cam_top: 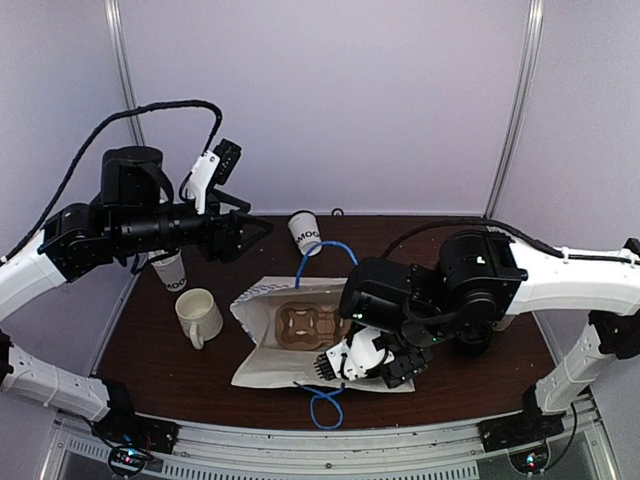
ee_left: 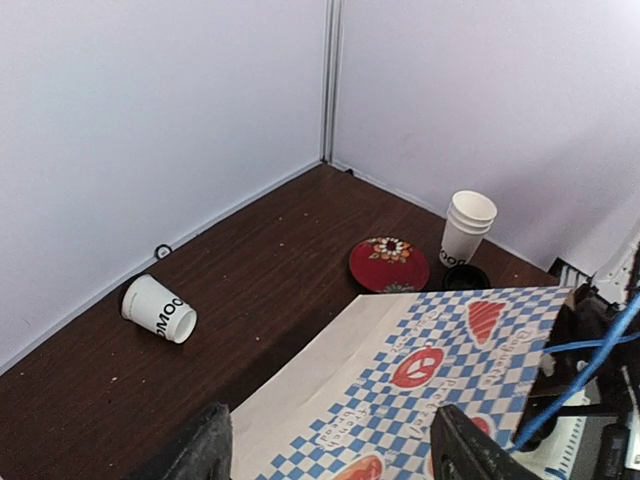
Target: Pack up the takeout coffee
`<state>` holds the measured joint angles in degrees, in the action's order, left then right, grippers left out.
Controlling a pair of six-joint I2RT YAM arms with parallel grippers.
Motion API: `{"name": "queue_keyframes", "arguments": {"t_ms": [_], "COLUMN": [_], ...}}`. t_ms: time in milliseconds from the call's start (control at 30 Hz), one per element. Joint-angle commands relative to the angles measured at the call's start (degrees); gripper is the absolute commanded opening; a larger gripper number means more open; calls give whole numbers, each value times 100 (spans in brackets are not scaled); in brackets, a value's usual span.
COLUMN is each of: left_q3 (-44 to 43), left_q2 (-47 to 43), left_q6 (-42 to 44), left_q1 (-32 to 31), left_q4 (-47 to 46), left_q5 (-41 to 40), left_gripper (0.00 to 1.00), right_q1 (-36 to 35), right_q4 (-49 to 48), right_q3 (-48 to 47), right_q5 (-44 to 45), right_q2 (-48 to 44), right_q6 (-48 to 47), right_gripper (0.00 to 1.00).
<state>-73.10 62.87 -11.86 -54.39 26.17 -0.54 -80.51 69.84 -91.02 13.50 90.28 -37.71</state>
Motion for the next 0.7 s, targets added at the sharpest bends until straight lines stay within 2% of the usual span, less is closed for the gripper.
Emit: {"name": "queue_keyframes", "arguments": {"t_ms": [0,200,433,667], "left_q3": [149,626,629,745], "left_q2": [103,173,611,745], "left_q6": [228,243,279,296], "left_q1": [-7,15,68,118], "left_q4": [-381,-774,-790,-894], "left_q5": [-647,-1190,-1069,-900], "left_gripper": [71,74,74,75], "right_q1": [-52,-53,-44,14], "right_q4": [-48,-537,-1310,-1750], "right_q3": [371,804,1293,1397], "right_q5": [153,838,1378,1540], "right_q2": [-391,-521,-687,-549], "right_q6": [-123,-256,-410,-495], "right_gripper": [65,66,65,65]}}
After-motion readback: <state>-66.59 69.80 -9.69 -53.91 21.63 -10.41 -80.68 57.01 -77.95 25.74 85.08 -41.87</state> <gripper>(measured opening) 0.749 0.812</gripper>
